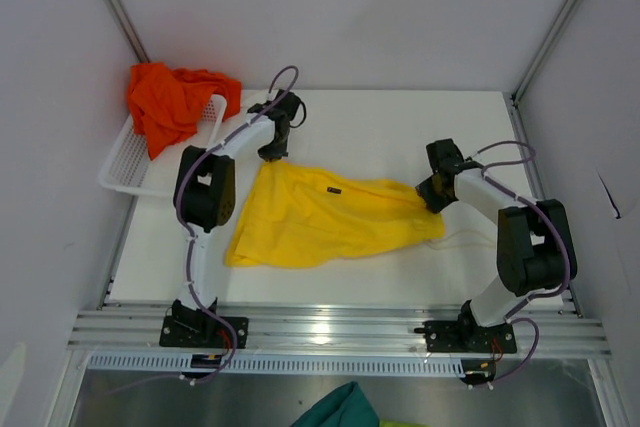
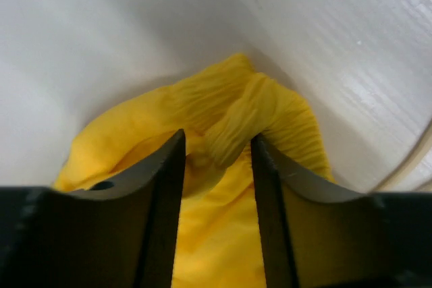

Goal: Fold and stack the shorts
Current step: Fold the shorts

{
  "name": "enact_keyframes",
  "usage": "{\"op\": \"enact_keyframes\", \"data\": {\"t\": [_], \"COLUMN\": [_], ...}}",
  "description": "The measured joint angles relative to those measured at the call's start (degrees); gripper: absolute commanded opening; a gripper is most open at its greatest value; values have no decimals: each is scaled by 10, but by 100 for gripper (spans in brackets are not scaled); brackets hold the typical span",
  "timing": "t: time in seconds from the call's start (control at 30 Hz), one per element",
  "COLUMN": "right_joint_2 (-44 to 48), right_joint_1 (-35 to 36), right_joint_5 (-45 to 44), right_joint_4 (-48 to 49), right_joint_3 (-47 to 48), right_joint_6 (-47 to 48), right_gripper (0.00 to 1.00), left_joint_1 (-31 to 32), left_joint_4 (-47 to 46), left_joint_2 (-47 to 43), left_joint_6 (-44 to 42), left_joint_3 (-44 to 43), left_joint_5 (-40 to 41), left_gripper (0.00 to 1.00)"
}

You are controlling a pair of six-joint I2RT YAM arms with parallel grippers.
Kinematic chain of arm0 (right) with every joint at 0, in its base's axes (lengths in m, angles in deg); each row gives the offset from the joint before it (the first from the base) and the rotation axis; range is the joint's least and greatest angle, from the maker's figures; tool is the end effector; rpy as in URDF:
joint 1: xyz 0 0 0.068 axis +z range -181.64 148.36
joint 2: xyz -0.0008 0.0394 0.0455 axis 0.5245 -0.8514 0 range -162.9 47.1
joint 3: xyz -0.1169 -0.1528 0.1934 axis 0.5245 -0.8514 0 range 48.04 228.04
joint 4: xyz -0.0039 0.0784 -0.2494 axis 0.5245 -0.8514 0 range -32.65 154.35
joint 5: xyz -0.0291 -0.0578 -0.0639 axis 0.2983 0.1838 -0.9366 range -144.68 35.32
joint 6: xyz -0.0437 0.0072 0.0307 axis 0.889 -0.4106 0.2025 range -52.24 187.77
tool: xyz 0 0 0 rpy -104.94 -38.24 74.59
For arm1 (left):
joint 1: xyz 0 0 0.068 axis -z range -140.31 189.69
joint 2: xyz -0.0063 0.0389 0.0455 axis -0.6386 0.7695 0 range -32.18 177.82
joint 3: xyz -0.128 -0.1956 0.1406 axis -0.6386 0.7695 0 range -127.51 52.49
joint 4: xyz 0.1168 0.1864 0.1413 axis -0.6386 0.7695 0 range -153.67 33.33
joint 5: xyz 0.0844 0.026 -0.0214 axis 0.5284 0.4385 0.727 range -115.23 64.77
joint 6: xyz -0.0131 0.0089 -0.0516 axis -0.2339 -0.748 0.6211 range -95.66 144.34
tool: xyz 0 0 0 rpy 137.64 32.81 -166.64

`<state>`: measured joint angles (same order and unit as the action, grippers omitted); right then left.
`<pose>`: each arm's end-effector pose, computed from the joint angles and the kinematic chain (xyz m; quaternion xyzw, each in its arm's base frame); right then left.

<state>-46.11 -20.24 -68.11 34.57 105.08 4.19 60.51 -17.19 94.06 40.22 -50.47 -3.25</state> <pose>0.3078 0.0537 0.1817 0.4491 0.8616 0.0351 0.2338 0.4364 -0.1515 0.1842 0.0081 0.9669 0.1239 0.2228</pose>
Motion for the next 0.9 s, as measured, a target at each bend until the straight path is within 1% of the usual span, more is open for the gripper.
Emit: {"op": "enact_keyframes", "data": {"t": [0.03, 0.07, 0.1, 0.13, 0.17, 0.2, 0.23, 0.37, 0.43, 0.5, 0.57, 0.63, 0.7, 0.8, 0.87, 0.9], "right_joint_2": [5, 8, 10, 13, 16, 20, 27, 50, 59, 68, 77, 83, 85, 89, 95, 99], "right_joint_1": [8, 14, 18, 23, 24, 25, 24, 18, 14, 10, 4, -6, -24, -54, -74, -82], "right_joint_5": [1, 1, -2, -4, -4, -5, -5, -1, 7, 14, 26, 46, 73, 116, 141, 155], "right_joint_4": [0, 1, 3, 3, 3, 3, 3, 4, 9, 12, 12, 12, 17, 22, 28, 32], "right_joint_3": [-3, -3, -3, -3, -3, -2, -2, 3, 10, 14, 17, 23, 30, 31, 28, 24], "right_joint_6": [-5, -4, -3, -3, 0, 3, 7, 35, 56, 82, 107, 136, 171, 225, 259, 276], "right_gripper": [51, 52, 57, 58, 59, 59, 59, 60, 64, 74, 75, 75, 75, 77, 77, 74], "left_joint_1": [0, 0, 0, 0, 0, 0, 0, -1, -1, 3, 11, 40, 84, 182, 242, 261], "left_joint_4": [0, -2, -2, -4, -7, -7, -3, 29, 46, 46, 35, 32, 11, -44, -85, -99], "left_joint_2": [0, 0, 0, -2, -5, -10, -16, -42, -63, -97, -150, -193, -234, -290, -316, -322], "left_joint_6": [-1, -2, -4, -5, -3, -2, 4, 33, 47, 52, 55, 55, 55, 49, 44, 43], "left_joint_3": [-10, -23, -35, -45, -47, -47, -47, -47, -45, -23, 28, 66, 106, 171, 210, 221], "left_joint_5": [5, 12, 21, 28, 36, 44, 52, 93, 105, 106, 106, 103, 97, 70, 38, 18], "left_gripper": [17, 29, 39, 50, 66, 71, 75, 76, 76, 76, 75, 75, 75, 76, 76, 76]}}
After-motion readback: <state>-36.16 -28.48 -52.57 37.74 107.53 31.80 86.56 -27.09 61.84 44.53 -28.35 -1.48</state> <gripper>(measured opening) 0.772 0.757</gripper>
